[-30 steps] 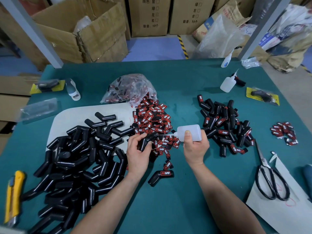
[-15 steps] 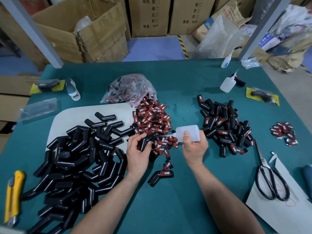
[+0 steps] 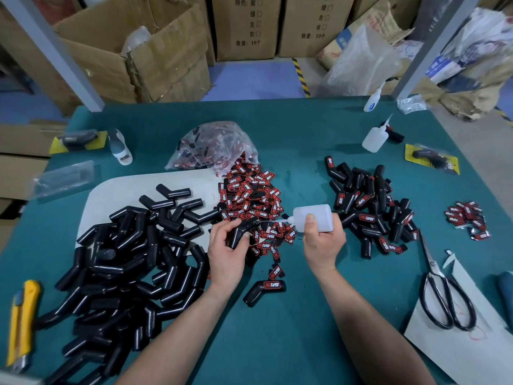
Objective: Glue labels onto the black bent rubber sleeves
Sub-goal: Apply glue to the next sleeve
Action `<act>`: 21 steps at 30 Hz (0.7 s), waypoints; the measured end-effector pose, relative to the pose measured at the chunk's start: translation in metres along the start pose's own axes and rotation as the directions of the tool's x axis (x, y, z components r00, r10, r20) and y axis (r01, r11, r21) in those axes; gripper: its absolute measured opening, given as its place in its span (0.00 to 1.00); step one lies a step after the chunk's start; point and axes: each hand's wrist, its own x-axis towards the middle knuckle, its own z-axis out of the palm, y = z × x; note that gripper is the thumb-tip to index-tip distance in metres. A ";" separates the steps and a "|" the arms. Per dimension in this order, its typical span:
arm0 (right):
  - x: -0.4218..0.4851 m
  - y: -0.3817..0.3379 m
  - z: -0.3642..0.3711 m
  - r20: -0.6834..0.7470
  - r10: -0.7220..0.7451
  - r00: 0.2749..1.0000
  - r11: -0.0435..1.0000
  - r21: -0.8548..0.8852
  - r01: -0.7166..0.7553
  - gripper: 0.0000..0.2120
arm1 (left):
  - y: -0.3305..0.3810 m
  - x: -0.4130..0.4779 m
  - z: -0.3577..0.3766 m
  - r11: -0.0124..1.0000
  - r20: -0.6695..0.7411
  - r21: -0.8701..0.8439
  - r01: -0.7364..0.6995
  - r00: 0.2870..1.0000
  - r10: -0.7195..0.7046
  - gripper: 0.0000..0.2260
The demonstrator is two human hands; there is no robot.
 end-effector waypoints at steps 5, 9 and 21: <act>-0.001 0.002 -0.001 0.006 -0.004 1.000 1.000 -0.014 0.004 0.16 | 0.002 -0.001 -0.001 1.000 0.008 -0.004 0.007 1.000 -0.007 0.19; -0.001 0.003 0.000 -0.001 -0.006 1.000 1.000 -0.004 0.006 0.15 | 0.002 -0.001 -0.001 1.000 0.008 0.011 0.012 1.000 -0.012 0.17; -0.001 0.003 0.000 0.004 -0.021 1.000 1.000 -0.010 0.021 0.15 | 0.004 -0.002 0.000 1.000 0.007 0.010 0.024 1.000 -0.024 0.20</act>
